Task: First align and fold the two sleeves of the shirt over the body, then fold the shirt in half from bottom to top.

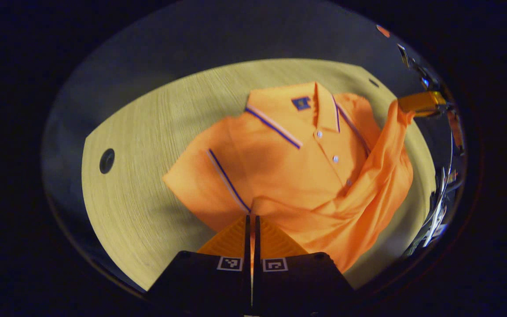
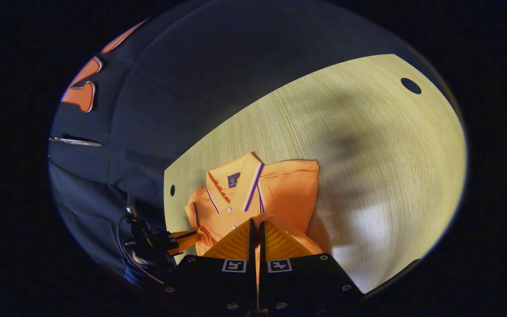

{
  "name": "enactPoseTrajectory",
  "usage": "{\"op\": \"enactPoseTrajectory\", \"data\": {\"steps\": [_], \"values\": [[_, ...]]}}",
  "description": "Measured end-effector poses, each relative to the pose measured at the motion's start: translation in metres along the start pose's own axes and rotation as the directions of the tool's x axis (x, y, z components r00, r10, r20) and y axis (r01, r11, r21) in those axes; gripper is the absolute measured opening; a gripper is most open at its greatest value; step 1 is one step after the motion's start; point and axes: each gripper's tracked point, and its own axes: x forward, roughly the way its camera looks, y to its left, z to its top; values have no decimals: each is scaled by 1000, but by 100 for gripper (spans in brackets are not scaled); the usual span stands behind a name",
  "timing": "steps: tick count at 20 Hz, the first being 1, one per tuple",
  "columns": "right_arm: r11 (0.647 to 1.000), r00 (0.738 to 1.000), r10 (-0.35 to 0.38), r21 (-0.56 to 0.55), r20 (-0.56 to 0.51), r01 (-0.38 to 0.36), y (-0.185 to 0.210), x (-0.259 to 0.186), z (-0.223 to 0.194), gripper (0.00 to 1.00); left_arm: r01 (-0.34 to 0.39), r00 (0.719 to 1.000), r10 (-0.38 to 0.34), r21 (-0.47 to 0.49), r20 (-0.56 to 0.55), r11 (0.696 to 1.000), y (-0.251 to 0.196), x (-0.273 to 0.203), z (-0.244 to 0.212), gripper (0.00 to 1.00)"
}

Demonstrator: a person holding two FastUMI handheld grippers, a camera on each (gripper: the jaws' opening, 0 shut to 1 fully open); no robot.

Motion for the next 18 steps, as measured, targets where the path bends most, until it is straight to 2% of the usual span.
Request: {"op": "enactPoseTrajectory", "data": {"steps": [2,3,4,5,6,7,8,10,11,13,14,17,18], "values": [[1000,1000,-14,-2,0,14,-4,1,0,4,30,999,-30,3,37,1000,-11,0,12,14],[1000,1000,-16,4,-1,16,-5,0,0,3,27,1000,-27,20,11,999,-10,2,6,29],[1000,1000,-15,4,0,15,-5,1,1,3,-1,1000,1,26,-1,1000,-5,2,6,30],[1000,1000,-14,4,2,14,-5,0,1,3,-5,1000,5,23,4,1000,-6,6,9,28],[1000,1000,-13,0,3,13,-4,1,0,3,-44,999,43,31,28,999,-1,10,10,24],[1000,1000,-15,-4,2,15,-5,0,-1,3,-55,998,55,-8,42,998,1,11,15,12],[1000,1000,-17,-10,0,17,-5,0,-2,3,-26,998,26,-5,52,1000,-8,13,16,1],[1000,1000,-16,-16,-4,16,-5,0,-3,3,-15,986,20,-28,168,1000,-7,-8,39,1],[1000,1000,-12,-13,-1,12,-5,0,-2,3,-48,972,54,-29,227,998,3,-18,53,1],[1000,1000,6,5,14,-6,-1,-2,4,3,-45,959,57,-47,279,998,8,-40,70,1],[1000,999,24,17,26,-24,3,-2,9,3,-71,945,80,-42,316,997,17,-48,82,1],[1000,1000,11,13,27,-12,0,-2,13,3,10,976,-4,-23,216,1000,3,-42,62,1],[1000,1000,7,16,28,-7,0,1,18,3,-5,977,10,-23,211,1000,6,-41,60,1]]}}
